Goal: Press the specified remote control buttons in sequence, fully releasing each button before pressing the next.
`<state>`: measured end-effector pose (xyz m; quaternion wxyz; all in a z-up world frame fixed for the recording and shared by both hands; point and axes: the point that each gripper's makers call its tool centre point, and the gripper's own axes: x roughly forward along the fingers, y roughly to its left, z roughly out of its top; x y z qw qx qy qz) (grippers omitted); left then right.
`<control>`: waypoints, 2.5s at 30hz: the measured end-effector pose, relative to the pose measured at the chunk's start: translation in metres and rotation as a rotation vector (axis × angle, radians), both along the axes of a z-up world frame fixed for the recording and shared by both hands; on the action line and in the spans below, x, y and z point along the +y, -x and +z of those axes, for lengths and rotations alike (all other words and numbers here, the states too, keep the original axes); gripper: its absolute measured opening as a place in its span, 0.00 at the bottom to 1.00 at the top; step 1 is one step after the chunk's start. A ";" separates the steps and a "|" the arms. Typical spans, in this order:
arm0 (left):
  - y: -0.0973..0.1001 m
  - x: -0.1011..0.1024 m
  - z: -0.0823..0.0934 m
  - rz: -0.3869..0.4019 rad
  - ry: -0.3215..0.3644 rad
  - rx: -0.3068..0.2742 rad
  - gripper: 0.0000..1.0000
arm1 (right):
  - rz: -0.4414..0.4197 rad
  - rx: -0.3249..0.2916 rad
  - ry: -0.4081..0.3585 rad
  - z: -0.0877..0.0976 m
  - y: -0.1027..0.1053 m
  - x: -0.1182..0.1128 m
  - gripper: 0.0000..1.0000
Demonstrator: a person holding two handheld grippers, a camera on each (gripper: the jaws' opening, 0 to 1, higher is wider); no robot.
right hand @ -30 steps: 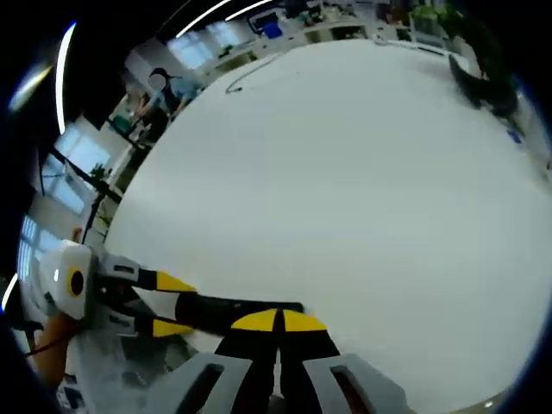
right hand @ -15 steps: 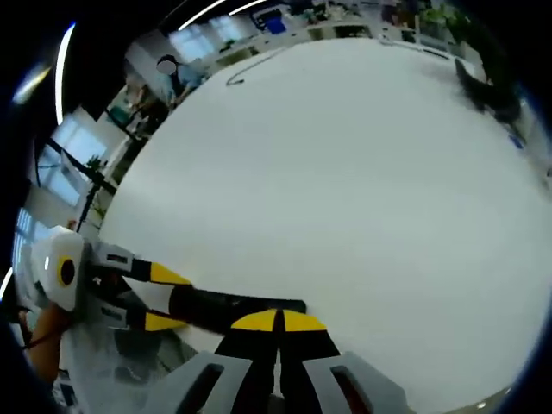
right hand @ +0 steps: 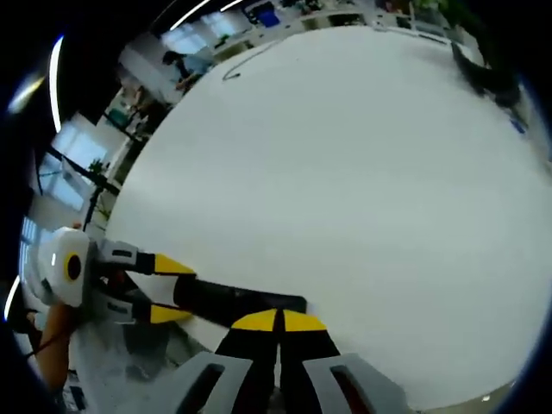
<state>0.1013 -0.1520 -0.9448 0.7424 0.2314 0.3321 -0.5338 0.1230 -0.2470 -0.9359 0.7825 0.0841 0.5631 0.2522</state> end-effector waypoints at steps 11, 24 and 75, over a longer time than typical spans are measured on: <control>-0.001 0.000 -0.001 0.018 0.000 0.004 0.25 | 0.054 -0.033 0.017 -0.001 0.000 -0.002 0.00; -0.002 -0.001 0.000 0.022 0.007 0.002 0.25 | 0.007 -0.002 -0.035 0.000 -0.002 -0.002 0.00; 0.002 -0.005 0.000 -0.001 0.013 -0.005 0.25 | 0.026 0.005 -0.039 0.001 0.001 0.004 0.00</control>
